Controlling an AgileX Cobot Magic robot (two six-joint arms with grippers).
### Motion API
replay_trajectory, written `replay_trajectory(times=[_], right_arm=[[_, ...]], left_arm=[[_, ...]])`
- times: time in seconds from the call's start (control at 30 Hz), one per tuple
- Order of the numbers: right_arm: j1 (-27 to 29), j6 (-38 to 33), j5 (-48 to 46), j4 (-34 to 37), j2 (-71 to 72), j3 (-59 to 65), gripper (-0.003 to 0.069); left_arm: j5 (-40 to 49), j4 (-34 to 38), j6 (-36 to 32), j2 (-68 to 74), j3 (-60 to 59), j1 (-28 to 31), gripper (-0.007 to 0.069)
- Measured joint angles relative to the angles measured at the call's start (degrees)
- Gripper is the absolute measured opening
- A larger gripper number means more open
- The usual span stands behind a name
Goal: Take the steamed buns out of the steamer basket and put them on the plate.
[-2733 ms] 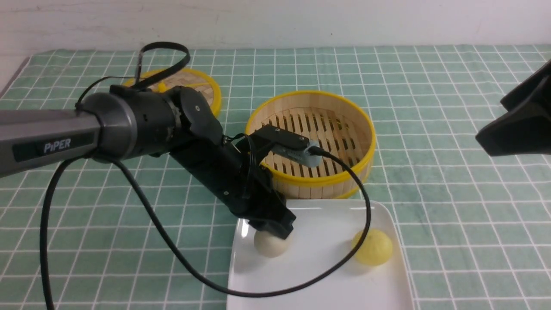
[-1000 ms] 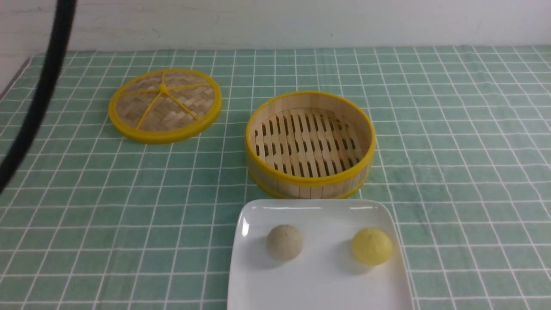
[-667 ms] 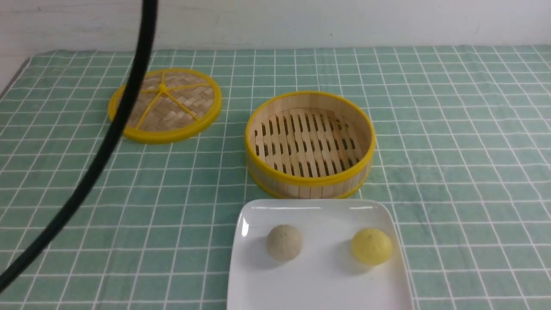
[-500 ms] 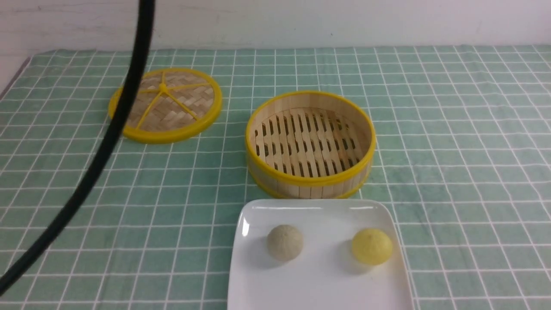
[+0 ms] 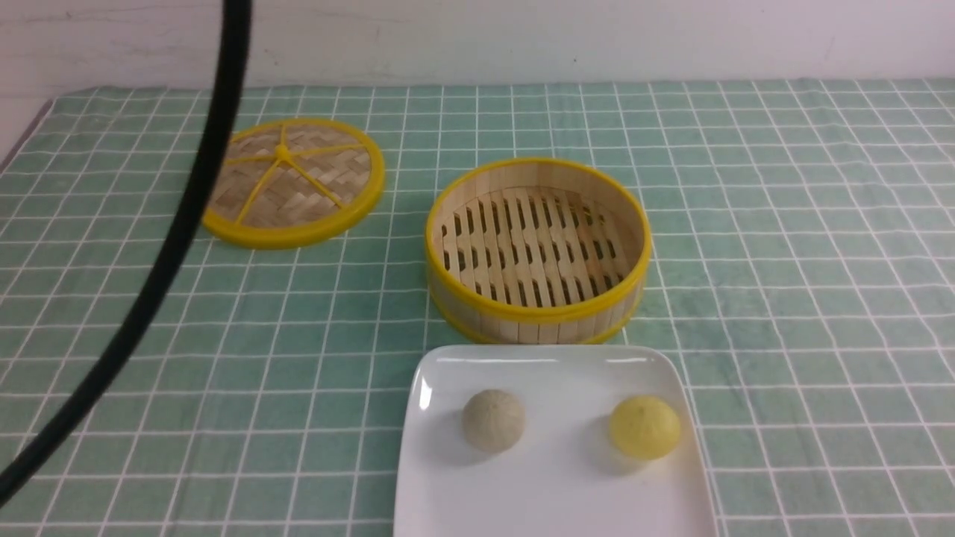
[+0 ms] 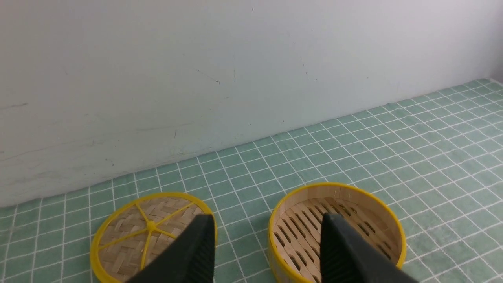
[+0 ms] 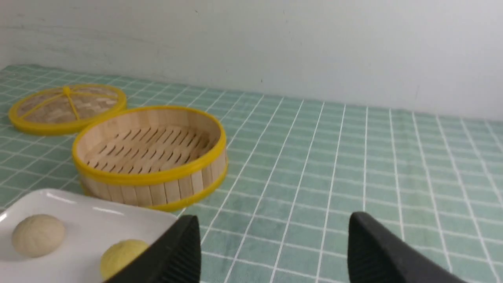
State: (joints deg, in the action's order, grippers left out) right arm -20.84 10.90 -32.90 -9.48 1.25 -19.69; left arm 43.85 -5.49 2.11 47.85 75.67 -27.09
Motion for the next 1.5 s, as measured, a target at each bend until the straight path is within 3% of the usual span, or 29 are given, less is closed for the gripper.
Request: replay_trajectory(times=[0.3,0.93,1.5], right_arm=[[0.00,1.58,1.46,-5.17,-0.06,2.08,0.0453],[0.00,1.58,-1.36,-6.07,-0.06,2.08,0.0225],[0.00,1.58,-1.46,-6.21,-0.06,2.08,0.0216]], left_arm=[[0.19,0.00,0.00,-0.21,0.00,0.00,0.0386],[-0.54,-1.73,0.00,-0.34,0.00,0.00,0.0386],[-0.64,0.68,0.14,0.92,0.00,0.00,0.0386]])
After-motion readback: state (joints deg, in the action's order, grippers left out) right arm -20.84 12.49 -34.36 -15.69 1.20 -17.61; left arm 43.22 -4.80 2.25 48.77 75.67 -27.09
